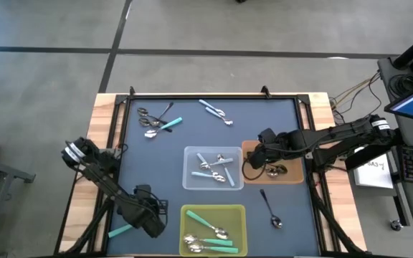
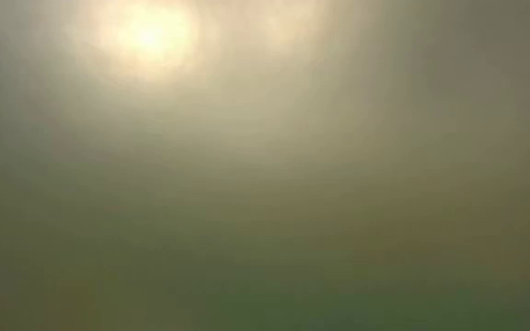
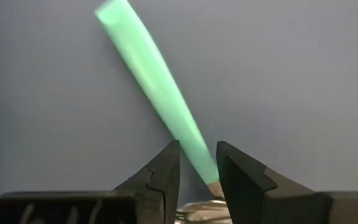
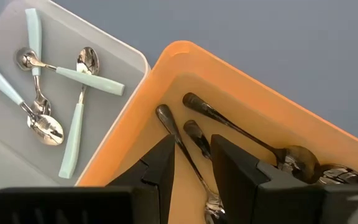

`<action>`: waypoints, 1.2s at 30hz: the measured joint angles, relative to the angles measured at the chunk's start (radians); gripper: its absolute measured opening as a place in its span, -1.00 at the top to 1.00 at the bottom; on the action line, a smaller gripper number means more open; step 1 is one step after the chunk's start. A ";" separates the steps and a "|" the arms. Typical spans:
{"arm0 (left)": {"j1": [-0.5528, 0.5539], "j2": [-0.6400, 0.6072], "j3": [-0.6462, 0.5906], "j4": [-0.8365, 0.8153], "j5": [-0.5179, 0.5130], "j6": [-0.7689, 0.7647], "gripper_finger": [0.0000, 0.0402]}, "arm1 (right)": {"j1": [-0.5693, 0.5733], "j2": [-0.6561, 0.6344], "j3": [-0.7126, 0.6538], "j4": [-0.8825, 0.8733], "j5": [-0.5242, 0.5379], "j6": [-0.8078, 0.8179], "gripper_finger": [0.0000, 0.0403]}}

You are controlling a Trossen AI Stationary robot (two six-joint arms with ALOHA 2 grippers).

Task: Sort silverware by color (type)
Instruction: Put the light green spoon into the yellow bin

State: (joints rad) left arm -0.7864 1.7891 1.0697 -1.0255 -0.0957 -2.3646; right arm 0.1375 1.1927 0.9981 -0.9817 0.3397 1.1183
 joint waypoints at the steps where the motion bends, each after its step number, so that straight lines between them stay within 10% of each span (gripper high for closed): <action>1: 0.004 0.006 0.000 0.009 0.000 0.000 0.56 | 0.000 0.000 0.000 0.000 0.000 -0.001 0.53; 12: 0.022 0.073 0.003 0.033 0.005 -0.003 0.42 | 0.000 0.000 0.000 0.001 0.000 -0.002 0.53; 23: 0.031 0.070 0.002 0.029 -0.091 0.075 0.88 | 0.000 0.000 0.000 0.004 0.000 0.000 0.53; 36: 0.036 -0.009 0.006 0.007 -0.569 0.107 0.89 | 0.000 0.000 0.000 0.024 0.000 -0.001 0.53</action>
State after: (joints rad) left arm -0.7504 1.7798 1.0756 -1.0184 -0.6650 -2.2576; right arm 0.1375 1.1927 0.9981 -0.9578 0.3401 1.1175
